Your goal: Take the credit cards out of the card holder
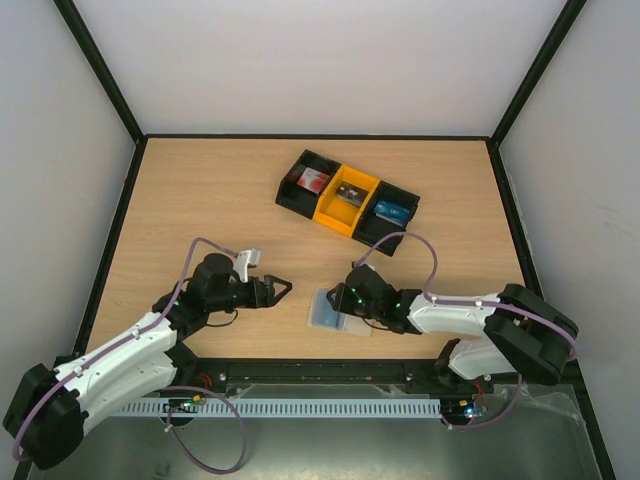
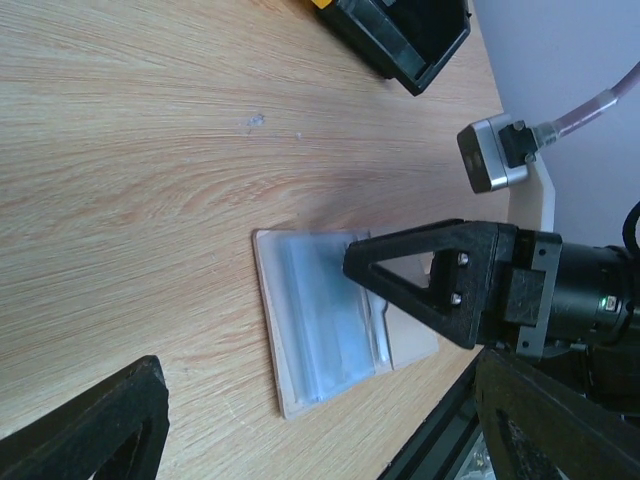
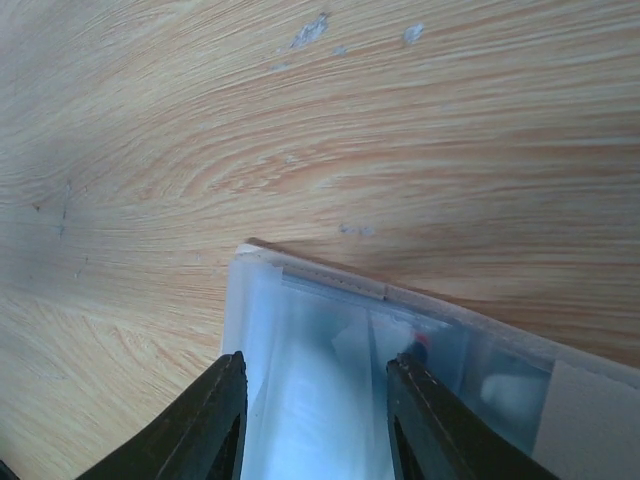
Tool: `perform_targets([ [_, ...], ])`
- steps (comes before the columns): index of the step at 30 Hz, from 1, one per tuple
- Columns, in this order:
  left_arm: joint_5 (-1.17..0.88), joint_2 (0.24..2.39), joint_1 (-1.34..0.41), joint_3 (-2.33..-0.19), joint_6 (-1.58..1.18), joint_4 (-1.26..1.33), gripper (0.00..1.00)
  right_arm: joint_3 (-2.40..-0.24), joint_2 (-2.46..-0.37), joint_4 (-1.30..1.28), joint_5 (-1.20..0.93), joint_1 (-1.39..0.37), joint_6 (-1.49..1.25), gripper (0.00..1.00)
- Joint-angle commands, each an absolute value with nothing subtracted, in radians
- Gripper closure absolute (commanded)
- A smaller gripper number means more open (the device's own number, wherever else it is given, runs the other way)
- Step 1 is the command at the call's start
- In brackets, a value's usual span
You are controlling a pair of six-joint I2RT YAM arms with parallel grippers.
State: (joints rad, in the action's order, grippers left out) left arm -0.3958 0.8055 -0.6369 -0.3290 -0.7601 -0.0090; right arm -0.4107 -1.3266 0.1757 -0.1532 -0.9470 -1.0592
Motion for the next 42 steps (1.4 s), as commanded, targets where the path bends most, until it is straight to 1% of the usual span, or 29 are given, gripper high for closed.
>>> perform_targets([
  [1, -0.389, 0.797, -0.642, -0.316, -0.762, 0.008, 0.15, -0.415, -1.351, 0.161, -0.087, -1.002, -1.111, 0.61],
  [11, -0.407, 0.797, -0.643, -0.289, -0.776, 0.046, 0.18, -0.424, -1.41, 0.259, -0.112, -1.066, -1.112, 0.63],
  [16, -0.415, 0.798, -0.644, -0.277, -0.786, 0.061, 0.18, -0.461, -1.437, 0.24, -0.118, -1.085, -1.106, 0.63],
  [24, -0.415, 0.798, -0.667, -0.266, -0.8, 0.081, 0.23, -0.479, -1.351, 0.093, -0.065, -1.085, -1.053, 0.63],
  [28, -0.412, 0.802, -0.678, -0.25, -0.836, 0.121, 0.24, -0.442, -1.312, 0.089, -0.088, -1.085, -1.04, 0.64],
  [32, -0.427, 0.828, -0.68, -0.22, -0.892, 0.186, 0.27, -0.404, -1.306, 0.137, -0.129, -1.085, -1.048, 0.66],
  [38, -0.438, 0.859, -0.691, -0.218, -0.905, 0.223, 0.29, -0.401, -1.346, 0.148, -0.143, -1.087, -1.06, 0.67],
  [42, -0.423, 0.849, -0.695, -0.212, -0.904, 0.214, 0.31, -0.412, -1.4, 0.195, -0.169, -1.104, -1.071, 0.72],
])
